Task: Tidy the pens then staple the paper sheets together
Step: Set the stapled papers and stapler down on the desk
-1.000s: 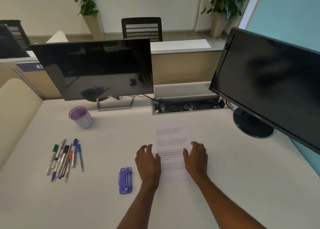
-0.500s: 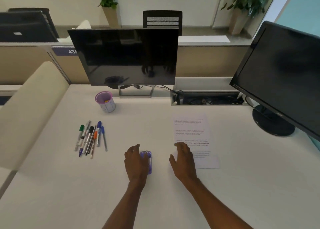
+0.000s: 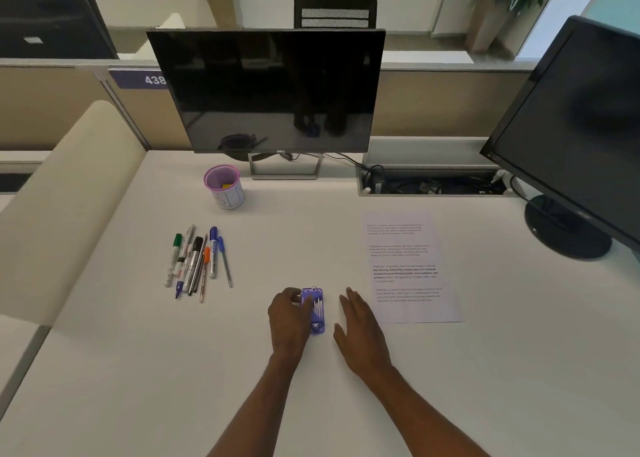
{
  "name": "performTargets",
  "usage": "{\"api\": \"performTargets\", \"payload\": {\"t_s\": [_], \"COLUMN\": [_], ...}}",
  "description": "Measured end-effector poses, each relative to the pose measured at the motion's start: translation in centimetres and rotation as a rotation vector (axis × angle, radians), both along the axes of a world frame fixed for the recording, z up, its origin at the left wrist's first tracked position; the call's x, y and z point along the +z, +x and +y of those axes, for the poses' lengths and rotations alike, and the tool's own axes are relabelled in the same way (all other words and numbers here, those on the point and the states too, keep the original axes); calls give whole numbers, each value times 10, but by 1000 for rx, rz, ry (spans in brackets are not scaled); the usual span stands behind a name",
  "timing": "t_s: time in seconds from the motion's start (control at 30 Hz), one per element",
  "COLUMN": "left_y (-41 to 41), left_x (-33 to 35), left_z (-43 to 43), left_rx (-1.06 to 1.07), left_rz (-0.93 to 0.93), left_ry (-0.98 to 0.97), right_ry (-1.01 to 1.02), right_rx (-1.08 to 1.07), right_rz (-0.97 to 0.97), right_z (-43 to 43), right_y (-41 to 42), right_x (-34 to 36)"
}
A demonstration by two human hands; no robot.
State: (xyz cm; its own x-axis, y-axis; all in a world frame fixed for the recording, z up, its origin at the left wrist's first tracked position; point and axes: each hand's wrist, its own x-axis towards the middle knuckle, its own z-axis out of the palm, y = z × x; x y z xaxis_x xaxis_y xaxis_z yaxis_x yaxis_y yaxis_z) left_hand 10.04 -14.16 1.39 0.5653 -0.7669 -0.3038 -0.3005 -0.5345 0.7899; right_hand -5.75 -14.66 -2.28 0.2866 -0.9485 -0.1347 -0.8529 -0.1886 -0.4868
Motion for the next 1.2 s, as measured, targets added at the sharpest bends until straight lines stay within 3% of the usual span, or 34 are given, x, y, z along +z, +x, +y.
{"api": "performTargets", "payload": {"t_s": [0.57, 1.2], "left_y": [7, 7], "left_x": [-7, -5], "left_z": [-3, 1], "left_rx": [12, -14], "left_rz": [248, 254], "left_ry": [24, -10], "right_ry": [-59, -55], "right_rx": [24, 20], "right_rz": [12, 21], "right_z": [11, 9], "right_y": [0, 0], "right_x": [-10, -11]}}
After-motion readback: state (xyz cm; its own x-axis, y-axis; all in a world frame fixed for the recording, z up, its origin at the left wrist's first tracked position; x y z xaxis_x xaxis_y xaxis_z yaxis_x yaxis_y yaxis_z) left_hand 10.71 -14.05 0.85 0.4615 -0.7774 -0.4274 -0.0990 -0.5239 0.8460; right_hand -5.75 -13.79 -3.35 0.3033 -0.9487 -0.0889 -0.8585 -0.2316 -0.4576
